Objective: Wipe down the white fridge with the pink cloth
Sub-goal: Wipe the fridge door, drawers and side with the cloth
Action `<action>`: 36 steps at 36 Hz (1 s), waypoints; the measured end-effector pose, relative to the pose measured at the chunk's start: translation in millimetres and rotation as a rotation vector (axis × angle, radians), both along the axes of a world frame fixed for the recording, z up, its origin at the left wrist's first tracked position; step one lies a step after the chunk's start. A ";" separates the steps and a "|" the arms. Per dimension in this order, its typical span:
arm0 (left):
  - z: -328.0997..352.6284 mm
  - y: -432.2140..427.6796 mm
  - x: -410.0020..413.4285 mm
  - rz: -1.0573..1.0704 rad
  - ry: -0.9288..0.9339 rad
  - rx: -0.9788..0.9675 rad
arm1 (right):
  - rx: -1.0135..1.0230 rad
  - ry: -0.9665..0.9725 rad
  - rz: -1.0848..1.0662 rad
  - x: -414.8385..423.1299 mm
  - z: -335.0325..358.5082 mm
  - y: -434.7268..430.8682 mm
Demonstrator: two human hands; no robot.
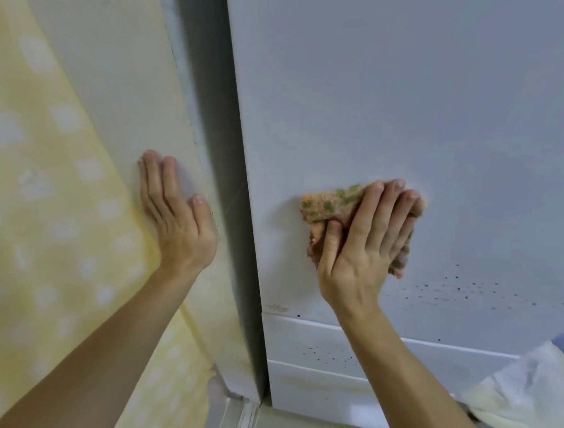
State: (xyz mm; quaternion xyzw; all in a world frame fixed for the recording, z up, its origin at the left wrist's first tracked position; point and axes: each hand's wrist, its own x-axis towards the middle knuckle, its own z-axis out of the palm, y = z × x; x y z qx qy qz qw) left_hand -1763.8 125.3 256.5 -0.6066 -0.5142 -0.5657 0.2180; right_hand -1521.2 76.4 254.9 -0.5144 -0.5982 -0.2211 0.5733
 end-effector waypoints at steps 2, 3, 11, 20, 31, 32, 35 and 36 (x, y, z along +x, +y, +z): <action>-2.4 3.0 0.2 -0.022 0.007 0.027 | 0.054 -0.044 -0.021 -1.6 -4.6 2.8; -3.2 4.4 0.2 -0.033 0.010 0.040 | 0.072 -0.040 -0.021 -2.5 -5.7 4.0; -15.1 16.4 0.3 -0.019 0.123 0.188 | 0.137 -0.049 0.022 -2.5 -12.6 8.4; -44.5 23.0 3.7 -0.089 0.147 0.240 | 0.271 -0.236 -0.099 2.7 -27.9 19.6; -60.9 29.8 8.0 -0.088 0.115 0.311 | 0.395 -0.349 -0.155 1.7 -37.5 30.4; -64.7 31.7 8.9 -0.075 0.129 0.308 | 0.386 -0.359 -0.166 2.3 -37.5 30.3; -70.3 37.9 8.8 -0.042 0.162 0.309 | 0.354 -0.388 -0.200 2.4 -34.8 29.6; -70.8 38.9 8.6 -0.036 0.160 0.311 | 0.349 -0.403 -0.216 2.1 -32.7 29.9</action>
